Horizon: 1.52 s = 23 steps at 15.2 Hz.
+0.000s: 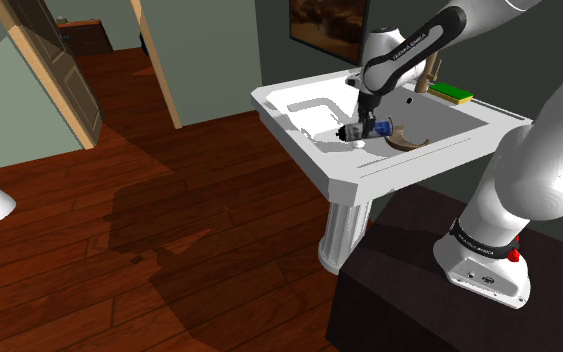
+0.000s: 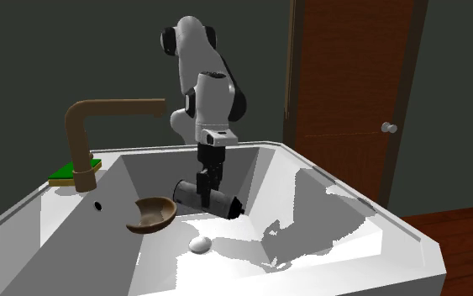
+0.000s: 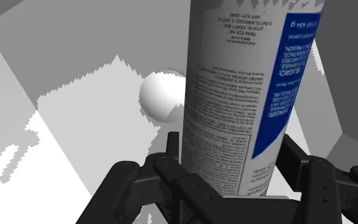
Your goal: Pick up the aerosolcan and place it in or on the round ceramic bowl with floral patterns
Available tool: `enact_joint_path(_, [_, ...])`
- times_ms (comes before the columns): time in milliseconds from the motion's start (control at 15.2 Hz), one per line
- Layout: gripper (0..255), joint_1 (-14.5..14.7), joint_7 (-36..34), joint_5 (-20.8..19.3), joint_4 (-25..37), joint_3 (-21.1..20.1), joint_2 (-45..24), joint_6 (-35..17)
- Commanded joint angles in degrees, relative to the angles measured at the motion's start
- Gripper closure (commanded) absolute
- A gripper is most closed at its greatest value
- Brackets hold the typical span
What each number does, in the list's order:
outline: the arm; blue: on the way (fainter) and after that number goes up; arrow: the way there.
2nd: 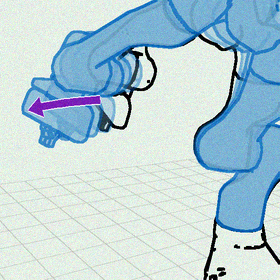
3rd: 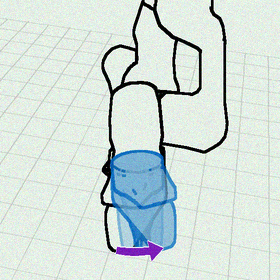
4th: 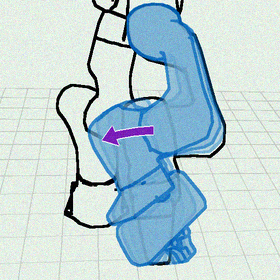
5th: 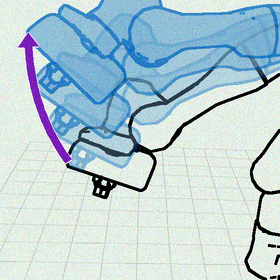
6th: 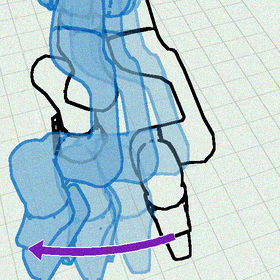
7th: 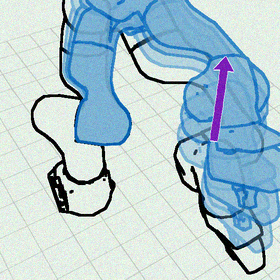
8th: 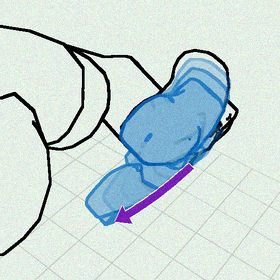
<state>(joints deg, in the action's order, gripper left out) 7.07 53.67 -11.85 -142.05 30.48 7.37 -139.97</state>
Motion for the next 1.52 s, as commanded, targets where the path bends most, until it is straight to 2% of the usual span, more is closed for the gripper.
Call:
enact_joint_path(0, [255,-0.11,-0.32,-0.57,0.69,-0.23,1.37,1.95])
enact_joint_path(660, [255,-0.42,-1.22,-2.04,4.40,-1.58,6.60,10.62])
enact_joint_path(1452, [255,-9.55,13.02,-8.88,0.16,8.42,14.98,11.72])
